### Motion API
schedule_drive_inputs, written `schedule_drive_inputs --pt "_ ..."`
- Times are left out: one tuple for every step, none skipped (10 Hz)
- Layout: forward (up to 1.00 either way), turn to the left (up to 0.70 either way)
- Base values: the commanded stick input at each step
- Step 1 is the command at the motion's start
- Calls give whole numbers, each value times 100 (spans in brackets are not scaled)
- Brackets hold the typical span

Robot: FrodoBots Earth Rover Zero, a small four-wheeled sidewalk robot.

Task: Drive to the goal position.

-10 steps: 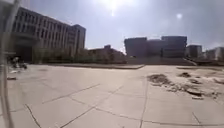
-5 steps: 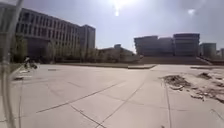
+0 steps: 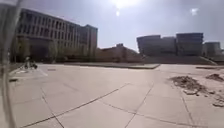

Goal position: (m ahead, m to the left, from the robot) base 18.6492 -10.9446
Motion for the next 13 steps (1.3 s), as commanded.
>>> schedule_drive_inputs --pt "85 0" --pt "85 0" --pt "85 0" --pt "85 0" --pt "85 0" --pt "85 0" --pt "85 0" --pt "85 -2" --pt "85 -14" --pt "85 -33" --pt "85 -34" --pt "85 -34" --pt "85 -34"
